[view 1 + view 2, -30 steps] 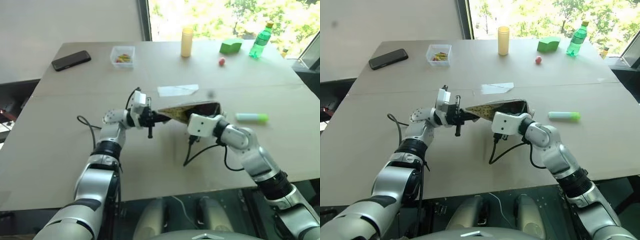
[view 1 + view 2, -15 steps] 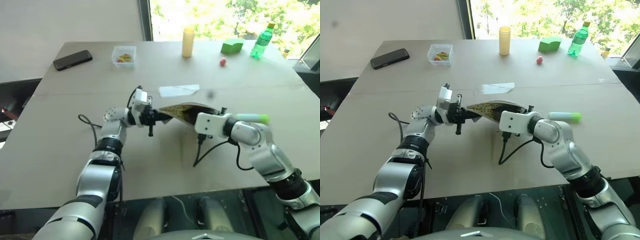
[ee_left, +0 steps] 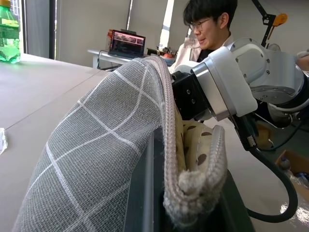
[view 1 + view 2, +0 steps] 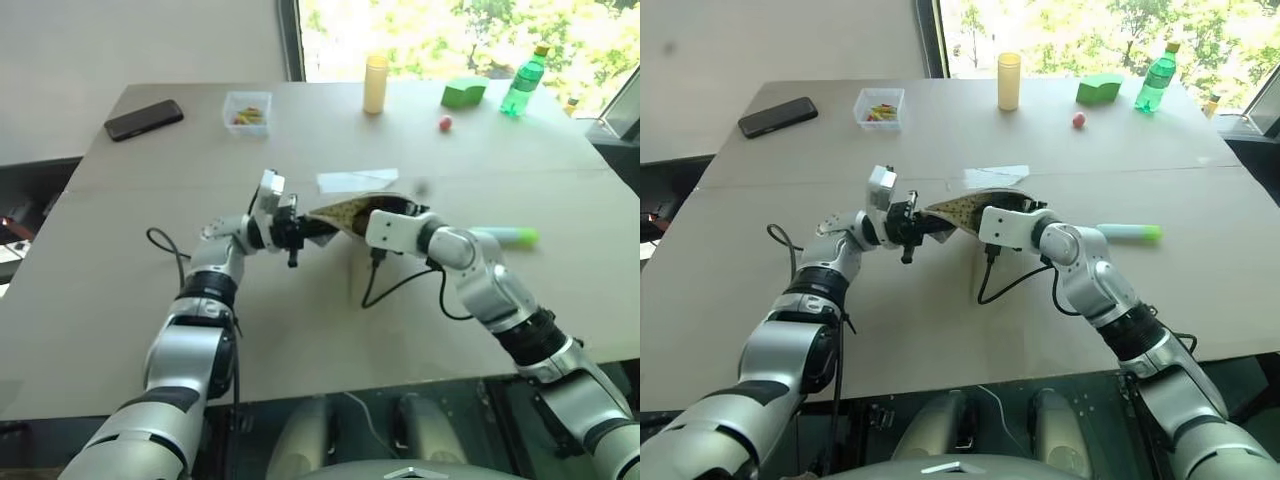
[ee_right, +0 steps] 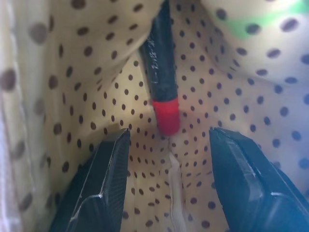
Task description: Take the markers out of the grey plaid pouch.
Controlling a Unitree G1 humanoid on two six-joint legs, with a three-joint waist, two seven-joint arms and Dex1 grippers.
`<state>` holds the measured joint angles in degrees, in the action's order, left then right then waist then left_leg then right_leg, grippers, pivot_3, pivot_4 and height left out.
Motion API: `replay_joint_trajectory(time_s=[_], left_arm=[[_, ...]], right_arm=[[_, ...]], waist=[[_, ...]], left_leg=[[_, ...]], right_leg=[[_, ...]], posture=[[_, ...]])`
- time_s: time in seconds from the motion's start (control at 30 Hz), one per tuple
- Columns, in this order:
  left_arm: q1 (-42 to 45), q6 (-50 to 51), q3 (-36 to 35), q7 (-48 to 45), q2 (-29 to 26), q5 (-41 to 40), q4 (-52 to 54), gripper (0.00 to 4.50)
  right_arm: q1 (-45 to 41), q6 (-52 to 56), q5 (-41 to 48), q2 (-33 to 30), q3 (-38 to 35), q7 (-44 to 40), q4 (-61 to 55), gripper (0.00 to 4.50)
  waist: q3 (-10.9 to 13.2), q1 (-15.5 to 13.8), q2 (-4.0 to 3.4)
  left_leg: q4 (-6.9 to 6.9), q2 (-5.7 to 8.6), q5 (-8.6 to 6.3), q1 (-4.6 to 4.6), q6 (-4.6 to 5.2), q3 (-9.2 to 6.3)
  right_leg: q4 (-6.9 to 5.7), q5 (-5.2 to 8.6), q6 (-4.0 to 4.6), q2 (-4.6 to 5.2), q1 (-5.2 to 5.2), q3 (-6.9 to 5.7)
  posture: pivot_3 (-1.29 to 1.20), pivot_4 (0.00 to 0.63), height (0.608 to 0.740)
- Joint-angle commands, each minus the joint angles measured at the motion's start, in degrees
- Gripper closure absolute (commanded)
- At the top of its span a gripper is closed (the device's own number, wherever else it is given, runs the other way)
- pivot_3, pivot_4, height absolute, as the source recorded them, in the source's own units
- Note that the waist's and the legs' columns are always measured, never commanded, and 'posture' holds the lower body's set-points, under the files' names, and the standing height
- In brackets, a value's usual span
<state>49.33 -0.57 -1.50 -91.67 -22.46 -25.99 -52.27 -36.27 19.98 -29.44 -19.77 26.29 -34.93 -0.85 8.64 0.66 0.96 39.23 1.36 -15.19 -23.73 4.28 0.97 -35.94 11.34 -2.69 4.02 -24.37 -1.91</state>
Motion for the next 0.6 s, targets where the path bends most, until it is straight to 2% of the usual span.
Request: replay_joint_trajectory(time_s=[0.03, 0.17, 0.23, 0.4, 0.6], left_arm=[[0.88, -0.7, 1.13, -0.83, 0.31, -1.29, 2.24, 4.5], [-0.02, -0.45, 1.61, -0.83, 0.67, -2.09, 3.97, 4.5], [-0.47, -0.43, 1.64, -0.83, 0.8, -2.45, 4.58, 4.5], [-0.75, 0.16, 0.24, -0.83, 1.0, -2.62, 5.01, 4.5], [-0.52, 0.8, -1.65, -0.73, 0.77, -2.34, 4.07, 4.5]], right_arm=[[0.29, 8.43, 9.09, 8.3, -7.77, 0.86, -3.67, 1.86], [0.4, 18.49, 17.14, 17.0, -14.46, 1.99, -5.18, 1.86], [0.99, 19.45, 18.59, 18.09, -14.31, 2.36, -3.72, 1.86], [2.93, 5.04, 9.89, 8.88, -5.06, 5.07, 0.89, 1.86], [6.03, -5.72, 7.15, 1.08, -1.07, 4.54, 0.89, 1.86]], waist=[[0.0, 0.08, 0.0], [0.0, 0.08, -0.01], [0.0, -0.03, -0.02], [0.01, 0.01, -0.04], [0.01, 0.27, -0.04]], left_leg=[[0.0, 0.0, 0.0, 0.0, 0.0, 0.01], [-0.03, -0.06, 0.01, 0.0, -0.02, -0.03], [-0.02, -0.03, 0.01, 0.01, -0.02, -0.03], [-0.02, 0.07, 0.0, 0.02, -0.01, -0.02], [-0.05, 0.03, 0.01, 0.01, -0.03, 0.05]], right_leg=[[0.0, 0.0, 0.0, 0.0, -0.01, 0.01], [-0.04, -0.01, 0.01, -0.03, -0.01, -0.02], [-0.03, -0.01, 0.01, -0.01, 0.0, -0.01], [-0.02, -0.01, 0.01, 0.03, -0.01, 0.02], [-0.06, 0.0, 0.0, -0.01, -0.08, 0.05]], posture=[[0.0, 0.15, 0.74], [0.0, 0.15, 0.74], [0.0, 0.15, 0.74], [0.0, 0.15, 0.74], [0.0, 0.15, 0.74]])
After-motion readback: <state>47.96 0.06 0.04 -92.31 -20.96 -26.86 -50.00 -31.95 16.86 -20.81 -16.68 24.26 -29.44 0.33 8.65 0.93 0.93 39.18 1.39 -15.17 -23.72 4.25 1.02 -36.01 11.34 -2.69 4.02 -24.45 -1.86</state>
